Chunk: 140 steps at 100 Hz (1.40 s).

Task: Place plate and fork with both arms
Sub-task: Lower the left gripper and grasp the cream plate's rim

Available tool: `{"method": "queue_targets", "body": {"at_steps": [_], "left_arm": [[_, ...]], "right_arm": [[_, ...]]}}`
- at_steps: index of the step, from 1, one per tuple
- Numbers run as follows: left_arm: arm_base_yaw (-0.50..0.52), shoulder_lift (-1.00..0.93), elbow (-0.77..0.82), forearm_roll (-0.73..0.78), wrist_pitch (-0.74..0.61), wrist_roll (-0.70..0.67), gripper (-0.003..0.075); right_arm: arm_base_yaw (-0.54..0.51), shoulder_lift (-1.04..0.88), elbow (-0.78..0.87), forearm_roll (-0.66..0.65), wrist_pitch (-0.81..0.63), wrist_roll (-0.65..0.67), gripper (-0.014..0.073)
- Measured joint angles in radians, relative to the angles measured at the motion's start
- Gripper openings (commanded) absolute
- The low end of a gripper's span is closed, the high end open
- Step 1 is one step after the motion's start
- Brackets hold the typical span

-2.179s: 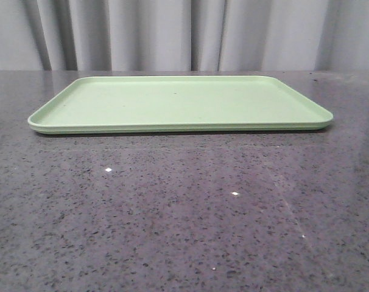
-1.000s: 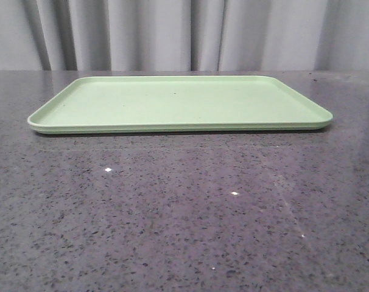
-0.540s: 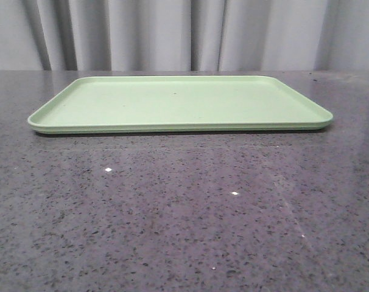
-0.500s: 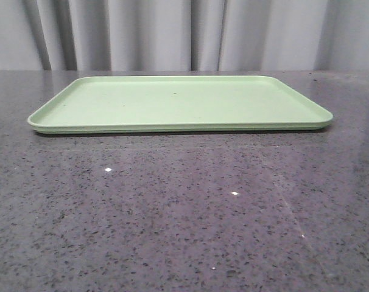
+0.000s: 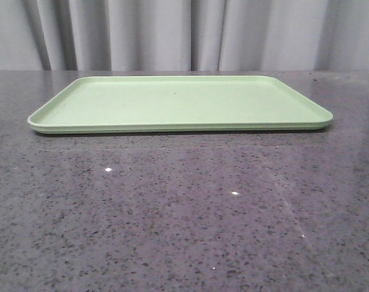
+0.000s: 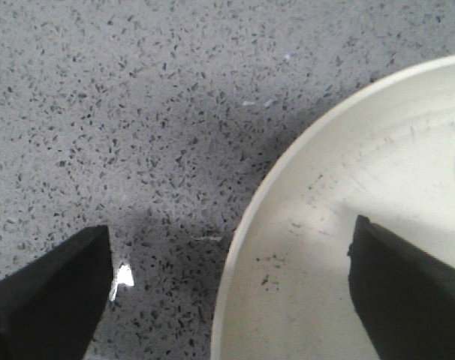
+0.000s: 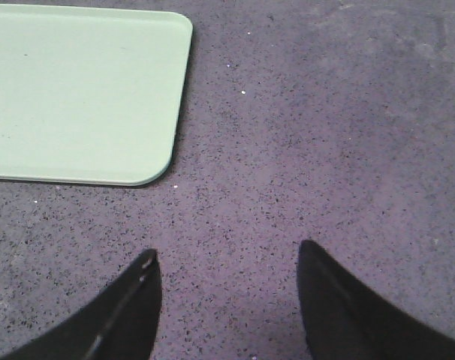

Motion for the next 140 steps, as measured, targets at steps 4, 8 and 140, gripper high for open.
{"method": "queue_targets", "body": {"at_steps": [4,8,140], "left_arm": [[0.000,0.005,0.000,-0.002,-0.001,0.000,0.0617],[0.000,0.013,0.000,-0.005,-0.003,0.000,0.0617],[0.000,0.043,-0.016,-0.041,-0.011,0.000,-0.0020]], "right_arm": [[0.000,0.000,0.000,0.000,0.000,0.000,0.0417],[0.000,0.000,0.000,0.000,0.000,0.000,0.0417],[0.000,0.000,0.000,0.000,0.000,0.000,0.0417]]}}
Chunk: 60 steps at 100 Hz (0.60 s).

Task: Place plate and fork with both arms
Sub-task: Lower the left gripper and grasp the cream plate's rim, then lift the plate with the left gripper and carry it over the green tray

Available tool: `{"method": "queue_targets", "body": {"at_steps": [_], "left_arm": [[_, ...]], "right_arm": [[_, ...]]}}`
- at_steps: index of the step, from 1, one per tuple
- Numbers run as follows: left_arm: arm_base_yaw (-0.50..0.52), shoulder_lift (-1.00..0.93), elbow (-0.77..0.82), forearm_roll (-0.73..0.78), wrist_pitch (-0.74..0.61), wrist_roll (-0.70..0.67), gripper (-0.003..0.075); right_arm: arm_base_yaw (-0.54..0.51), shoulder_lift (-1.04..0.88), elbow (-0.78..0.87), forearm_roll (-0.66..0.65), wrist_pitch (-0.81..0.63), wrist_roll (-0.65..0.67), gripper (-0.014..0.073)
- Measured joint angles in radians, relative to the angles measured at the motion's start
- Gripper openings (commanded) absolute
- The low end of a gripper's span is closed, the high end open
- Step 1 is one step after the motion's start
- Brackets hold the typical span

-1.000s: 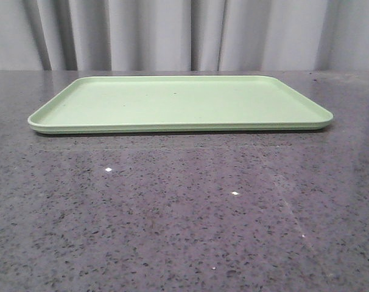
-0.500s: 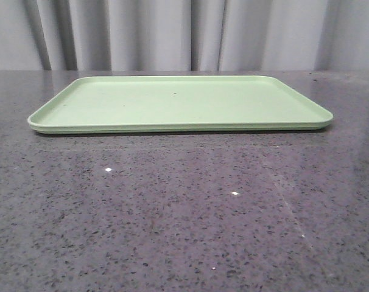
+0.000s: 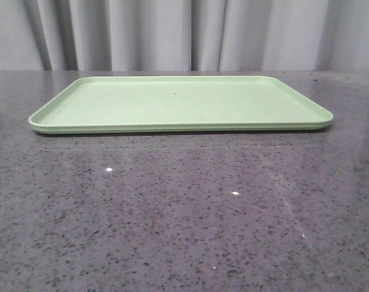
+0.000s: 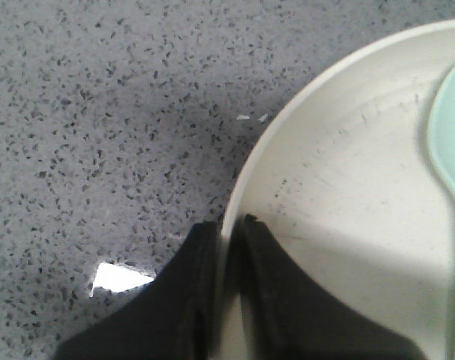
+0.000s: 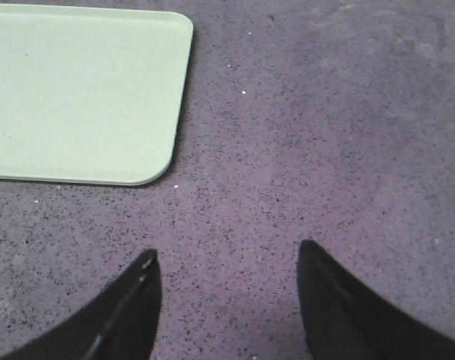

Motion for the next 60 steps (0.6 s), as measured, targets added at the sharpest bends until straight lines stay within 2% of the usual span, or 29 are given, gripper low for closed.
{"method": "queue_targets", "body": {"at_steps": [60], "left_arm": [[0.002,-0.097,0.003,-0.114,0.052,0.052,-0.0019]], "right_arm": [[0.000,0.000,0.000,0.000,0.000,0.000,0.0417]]}}
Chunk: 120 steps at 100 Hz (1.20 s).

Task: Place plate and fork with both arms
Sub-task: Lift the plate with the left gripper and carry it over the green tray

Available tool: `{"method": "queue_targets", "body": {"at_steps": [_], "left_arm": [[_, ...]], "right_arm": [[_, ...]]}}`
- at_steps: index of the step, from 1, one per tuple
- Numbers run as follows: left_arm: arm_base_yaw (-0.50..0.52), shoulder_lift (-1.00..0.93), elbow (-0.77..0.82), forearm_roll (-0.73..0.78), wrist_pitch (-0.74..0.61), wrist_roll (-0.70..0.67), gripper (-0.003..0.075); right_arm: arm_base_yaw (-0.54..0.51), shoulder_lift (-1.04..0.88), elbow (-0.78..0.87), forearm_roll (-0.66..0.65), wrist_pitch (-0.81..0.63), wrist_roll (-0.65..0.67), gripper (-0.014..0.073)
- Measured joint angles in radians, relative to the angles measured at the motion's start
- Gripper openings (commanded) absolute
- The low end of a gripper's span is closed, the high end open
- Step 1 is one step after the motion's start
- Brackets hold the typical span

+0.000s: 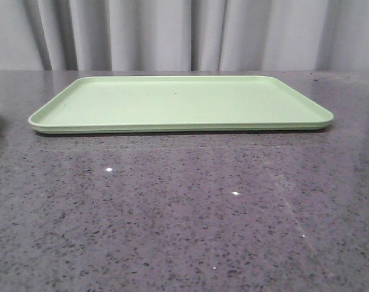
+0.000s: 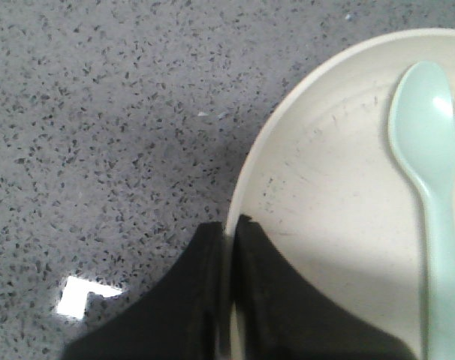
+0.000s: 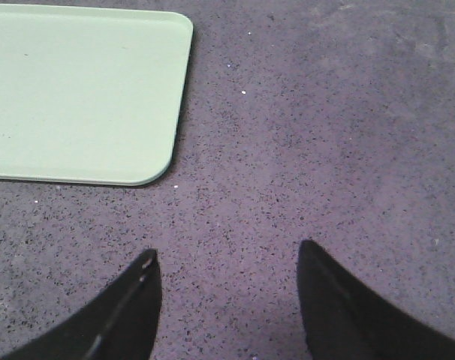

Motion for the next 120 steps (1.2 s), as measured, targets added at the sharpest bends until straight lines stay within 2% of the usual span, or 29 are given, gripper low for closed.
{"method": "queue_targets", "body": {"at_steps": [43,74,120], "left_arm": [[0.000,-0.103,-0.037,-0.045,0.087,0.037,-0.0008],[0.000,-0.120,-0.101,-0.204,0.150,0.120,-0.0008],[0.000,-0.122,-0.111,-0.384,0.158,0.131,-0.0011]], "right_arm": [[0.000,0.000,0.000,0.000,0.002,0.000,0.0417],[0.000,0.000,0.000,0.000,0.002,0.000,0.0417],[0.000,0.000,0.000,0.000,0.002,0.000,0.0417]]}}
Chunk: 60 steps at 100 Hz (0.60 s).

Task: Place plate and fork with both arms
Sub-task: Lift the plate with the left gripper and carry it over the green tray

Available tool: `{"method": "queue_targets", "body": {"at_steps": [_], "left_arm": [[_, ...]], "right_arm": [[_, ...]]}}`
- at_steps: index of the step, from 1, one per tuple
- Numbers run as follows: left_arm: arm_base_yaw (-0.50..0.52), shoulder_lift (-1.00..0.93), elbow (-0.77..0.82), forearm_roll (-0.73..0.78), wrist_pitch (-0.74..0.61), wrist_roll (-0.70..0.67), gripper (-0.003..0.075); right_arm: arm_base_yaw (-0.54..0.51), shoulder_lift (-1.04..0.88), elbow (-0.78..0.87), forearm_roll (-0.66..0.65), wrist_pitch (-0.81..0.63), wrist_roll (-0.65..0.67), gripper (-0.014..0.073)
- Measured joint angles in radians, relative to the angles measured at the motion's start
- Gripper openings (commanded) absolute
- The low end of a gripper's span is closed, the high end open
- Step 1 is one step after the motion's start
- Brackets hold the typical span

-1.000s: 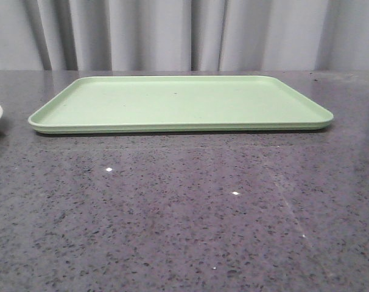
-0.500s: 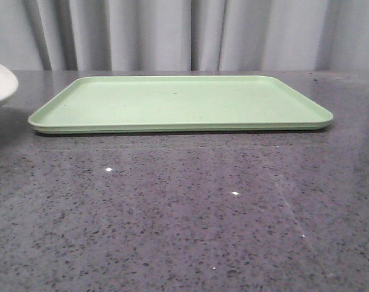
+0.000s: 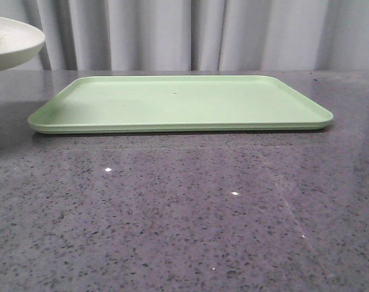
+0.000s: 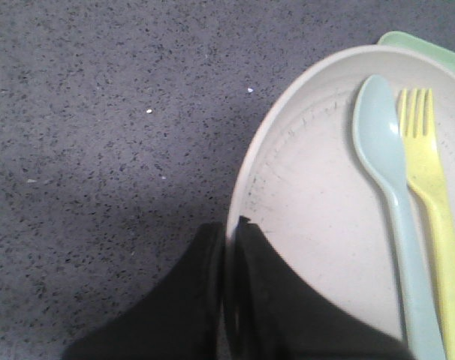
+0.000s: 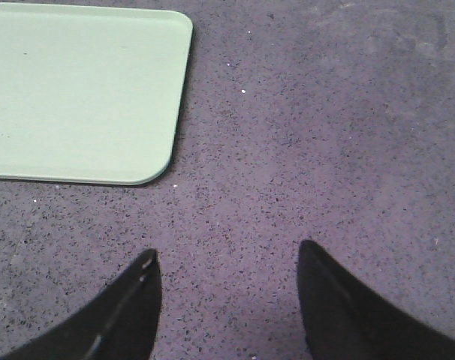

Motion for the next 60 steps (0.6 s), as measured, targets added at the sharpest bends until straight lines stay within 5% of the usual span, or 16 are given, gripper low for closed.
{"method": "queue_targets", "body": {"at_steps": [60], "left_arm": [[-0.360,0.214,-0.096,-0.128,-0.156,0.002,-0.0021]], "right_arm": [[0.000,0.000,0.000,0.000,0.000,0.000,0.0417]]}}
